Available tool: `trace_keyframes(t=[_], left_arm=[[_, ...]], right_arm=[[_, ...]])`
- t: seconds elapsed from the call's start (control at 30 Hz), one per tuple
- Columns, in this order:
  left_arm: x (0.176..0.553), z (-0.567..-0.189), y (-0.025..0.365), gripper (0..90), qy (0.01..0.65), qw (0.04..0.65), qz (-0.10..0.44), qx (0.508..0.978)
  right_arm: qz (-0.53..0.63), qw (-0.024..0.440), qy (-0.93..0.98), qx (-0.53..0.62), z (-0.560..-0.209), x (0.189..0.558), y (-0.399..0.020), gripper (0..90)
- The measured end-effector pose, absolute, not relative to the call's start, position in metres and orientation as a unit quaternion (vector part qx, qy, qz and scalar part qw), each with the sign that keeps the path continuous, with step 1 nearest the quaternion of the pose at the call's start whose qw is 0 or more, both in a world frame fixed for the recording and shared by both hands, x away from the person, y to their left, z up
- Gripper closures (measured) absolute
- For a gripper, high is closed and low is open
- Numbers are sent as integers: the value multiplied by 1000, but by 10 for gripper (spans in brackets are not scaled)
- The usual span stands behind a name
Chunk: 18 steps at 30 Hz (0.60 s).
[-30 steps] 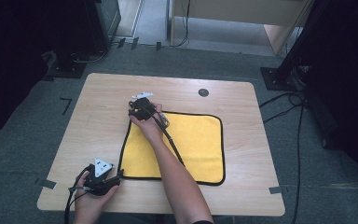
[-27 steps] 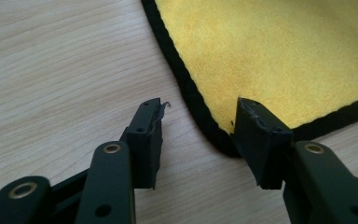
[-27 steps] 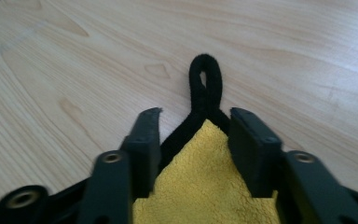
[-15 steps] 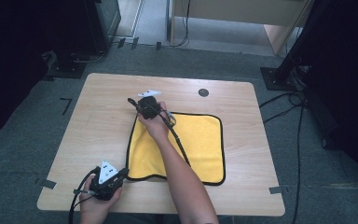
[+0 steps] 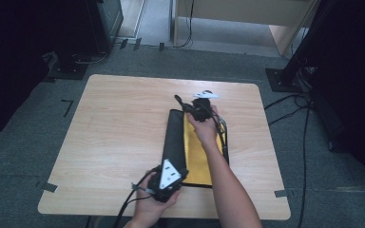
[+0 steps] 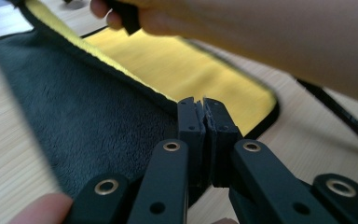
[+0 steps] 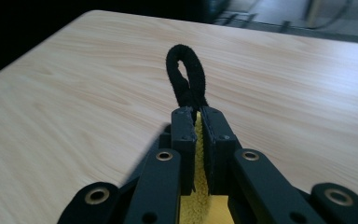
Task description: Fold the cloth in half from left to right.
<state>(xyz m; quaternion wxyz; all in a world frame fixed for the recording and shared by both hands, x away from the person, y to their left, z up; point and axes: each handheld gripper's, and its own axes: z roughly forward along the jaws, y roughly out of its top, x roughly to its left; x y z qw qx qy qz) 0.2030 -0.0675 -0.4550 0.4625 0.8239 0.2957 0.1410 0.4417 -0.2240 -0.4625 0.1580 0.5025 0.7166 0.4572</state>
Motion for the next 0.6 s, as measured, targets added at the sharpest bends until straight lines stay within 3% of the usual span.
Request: trace_keyframes(t=[0.03, 0.17, 0.27, 0.33, 0.53, 0.6], left_arm=[[206, -461, -88, 878, 292, 470, 123, 824], [215, -475, -117, 855, 286, 483, 71, 824], [215, -477, -118, 534, 289, 485, 52, 824], [215, -475, -107, 433, 286, 488, 56, 823], [229, -477, -66, 403, 319, 474, 89, 816], [243, -488, -47, 419, 363, 430, 116, 819]], right_arm=[[449, 163, 708, 520, -468, 439, -254, 850], [437, 172, 687, 555, -477, 435, -297, 839], [426, 196, 656, 591, -482, 433, -323, 679], [423, 201, 644, 605, -485, 429, -338, 659], [416, 214, 650, 599, -485, 417, -344, 536], [403, 213, 663, 594, -487, 412, -336, 525]])
